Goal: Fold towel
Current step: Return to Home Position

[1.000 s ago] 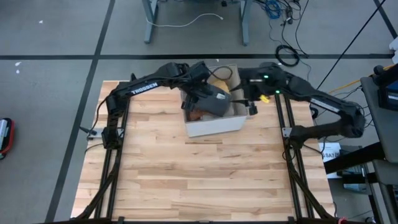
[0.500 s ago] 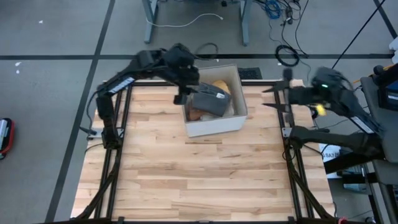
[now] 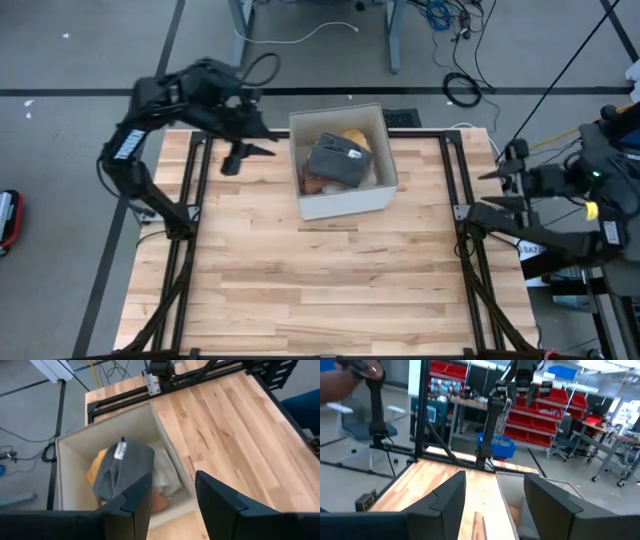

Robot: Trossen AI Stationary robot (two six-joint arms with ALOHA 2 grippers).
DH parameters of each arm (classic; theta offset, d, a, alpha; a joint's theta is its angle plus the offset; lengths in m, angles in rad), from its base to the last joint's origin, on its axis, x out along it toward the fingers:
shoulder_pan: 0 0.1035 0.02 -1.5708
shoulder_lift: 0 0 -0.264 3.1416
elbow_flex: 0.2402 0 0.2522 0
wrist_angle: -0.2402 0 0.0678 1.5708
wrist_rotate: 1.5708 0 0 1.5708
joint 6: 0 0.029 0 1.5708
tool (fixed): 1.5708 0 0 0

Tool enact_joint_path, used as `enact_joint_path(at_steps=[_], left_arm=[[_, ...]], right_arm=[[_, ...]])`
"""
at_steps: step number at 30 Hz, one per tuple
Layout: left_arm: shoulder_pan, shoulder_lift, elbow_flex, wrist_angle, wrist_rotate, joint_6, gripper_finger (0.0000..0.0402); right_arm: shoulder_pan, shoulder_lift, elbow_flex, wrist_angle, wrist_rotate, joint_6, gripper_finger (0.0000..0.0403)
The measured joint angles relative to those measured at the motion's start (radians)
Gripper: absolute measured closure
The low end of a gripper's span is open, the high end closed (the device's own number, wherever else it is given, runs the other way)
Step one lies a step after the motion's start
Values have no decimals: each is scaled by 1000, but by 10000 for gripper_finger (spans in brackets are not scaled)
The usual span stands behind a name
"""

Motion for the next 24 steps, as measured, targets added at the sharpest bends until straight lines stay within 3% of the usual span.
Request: enact_joint_path(at_steps=[6,11,17,24], left_arm=[[0,-87,-43,-66,-3,-34,248],[0,-182,-183,-37,-3,-49,248],[2,-332,-443,77,-6,-73,248],[9,-560,-821,309,-5,-130,249]], right_arm=[[0,-156,-62,4,0,67,215],[0,-297,-212,69,1,135,215],[-2,-338,-379,135,-40,209,215],[-4,-337,-564,483,-103,314,216]])
